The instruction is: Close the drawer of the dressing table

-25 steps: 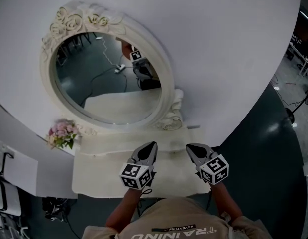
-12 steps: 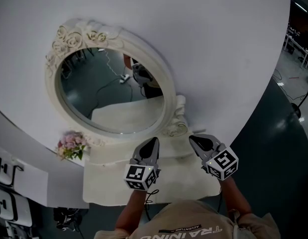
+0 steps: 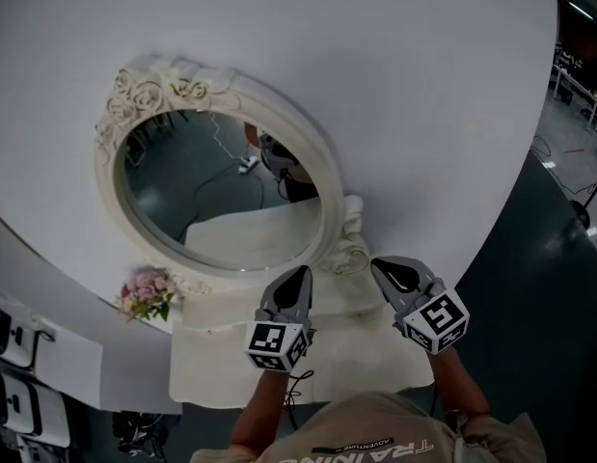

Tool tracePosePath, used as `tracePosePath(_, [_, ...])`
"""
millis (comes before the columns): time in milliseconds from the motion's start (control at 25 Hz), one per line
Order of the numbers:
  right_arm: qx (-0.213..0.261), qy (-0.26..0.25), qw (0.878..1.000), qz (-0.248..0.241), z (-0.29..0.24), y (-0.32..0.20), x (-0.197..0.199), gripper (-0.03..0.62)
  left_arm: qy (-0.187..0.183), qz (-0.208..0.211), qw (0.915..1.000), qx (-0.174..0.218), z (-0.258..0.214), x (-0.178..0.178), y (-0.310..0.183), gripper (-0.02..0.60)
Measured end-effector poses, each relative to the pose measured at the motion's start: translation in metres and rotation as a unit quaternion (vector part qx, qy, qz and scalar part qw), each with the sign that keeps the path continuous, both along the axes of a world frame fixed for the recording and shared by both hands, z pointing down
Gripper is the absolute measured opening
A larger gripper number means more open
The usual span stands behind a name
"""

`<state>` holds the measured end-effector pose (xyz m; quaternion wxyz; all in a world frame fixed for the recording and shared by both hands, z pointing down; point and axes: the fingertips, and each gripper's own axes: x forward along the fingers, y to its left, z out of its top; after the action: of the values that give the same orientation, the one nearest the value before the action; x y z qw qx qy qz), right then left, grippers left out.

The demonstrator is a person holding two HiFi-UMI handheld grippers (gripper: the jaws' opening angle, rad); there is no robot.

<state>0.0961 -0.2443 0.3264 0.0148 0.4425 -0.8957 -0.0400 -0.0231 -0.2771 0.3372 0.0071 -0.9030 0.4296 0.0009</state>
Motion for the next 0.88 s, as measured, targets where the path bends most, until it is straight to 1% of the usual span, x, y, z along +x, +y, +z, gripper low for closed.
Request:
tracePosePath(280, [-0.013, -0.010, 1.000, 0.018, 0.011, 0.003, 0.009, 0.002, -0.013, -0.010, 0.9998, -0.008, 0.006, -0.005, 0.001, 0.018])
tracePosePath(440, [-0.007, -0.007, 1.000, 0.026, 0.011, 0.004, 0.012, 0.002, -0.012, -0.009, 0.9998, -0.010, 0.007, -0.004, 0.003, 0.018])
tracePosePath(680, [-0.012, -0.009, 1.000, 0.024, 0.015, 0.008, 0.010, 0.002, -0.014, -0.004, 0.9998, -0.013, 0.011, -0.002, 0.012, 0.018])
tracePosePath(880, [-0.004, -0.008, 1.000, 0.030, 0.013, 0.010, 0.010, 0.002, -0.008, -0.010, 0.9998, -0.018, 0.014, -0.008, 0.015, 0.018])
